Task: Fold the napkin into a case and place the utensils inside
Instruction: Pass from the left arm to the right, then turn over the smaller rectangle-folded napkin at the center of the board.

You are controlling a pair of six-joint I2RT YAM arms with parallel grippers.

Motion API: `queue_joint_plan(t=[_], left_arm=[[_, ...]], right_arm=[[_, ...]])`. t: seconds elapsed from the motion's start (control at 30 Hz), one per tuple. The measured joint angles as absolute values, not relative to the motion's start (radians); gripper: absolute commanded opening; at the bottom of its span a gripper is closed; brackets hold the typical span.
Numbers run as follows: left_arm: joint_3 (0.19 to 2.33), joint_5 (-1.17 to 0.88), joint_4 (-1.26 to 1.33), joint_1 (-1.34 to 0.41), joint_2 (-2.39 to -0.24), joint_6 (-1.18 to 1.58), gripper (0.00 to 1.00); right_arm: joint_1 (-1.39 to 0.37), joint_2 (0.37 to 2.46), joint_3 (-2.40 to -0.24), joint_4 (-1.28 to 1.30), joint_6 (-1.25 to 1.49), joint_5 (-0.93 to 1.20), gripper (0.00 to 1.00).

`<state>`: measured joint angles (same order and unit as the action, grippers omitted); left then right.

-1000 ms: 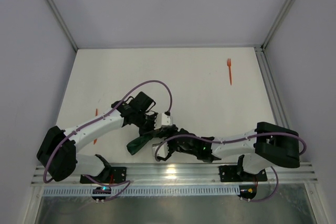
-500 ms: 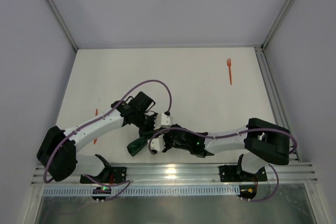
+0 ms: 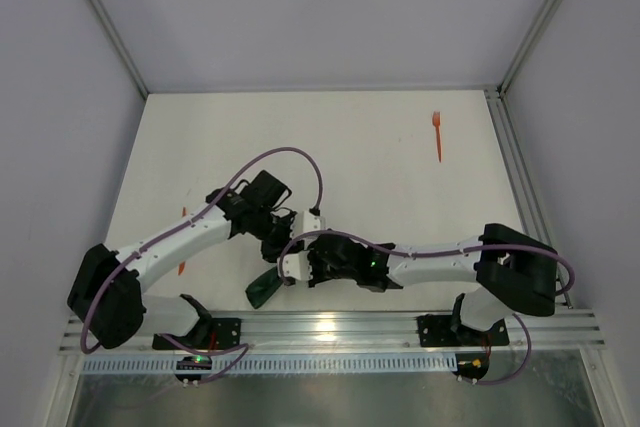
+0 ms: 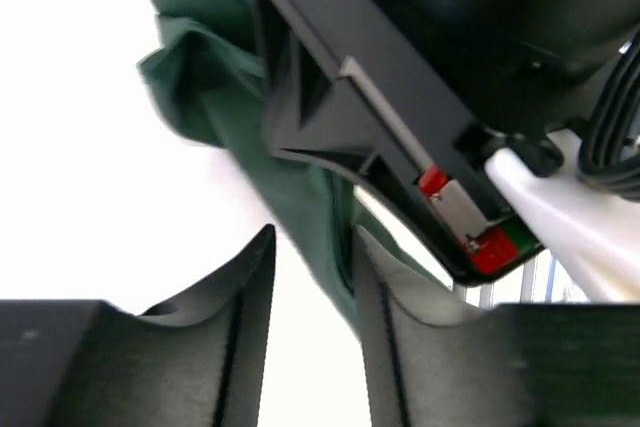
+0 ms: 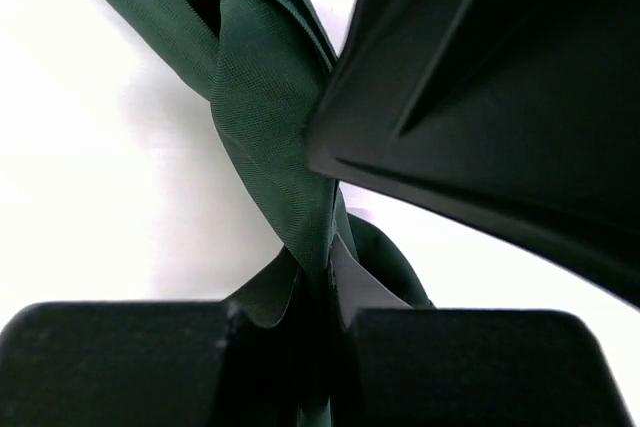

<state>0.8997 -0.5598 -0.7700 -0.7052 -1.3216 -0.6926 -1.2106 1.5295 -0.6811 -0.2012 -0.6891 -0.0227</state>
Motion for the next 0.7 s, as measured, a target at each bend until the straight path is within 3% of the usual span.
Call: queue_joint_plan(t=[0.47, 0.7], left_arm=[[1.008, -0.622, -0.842, -0.568, -1.235, -0.582, 0.45], [1.059, -0.550, -0.852, -0.515, -1.193, -0.490, 0.46]], right_arm=[[-1.167, 1.512, -0.822, 0.118, -0.593, 0.144, 0.04], [-1.143, 1.541, -0.919, 0.274, -0.543, 0.236, 0.04]])
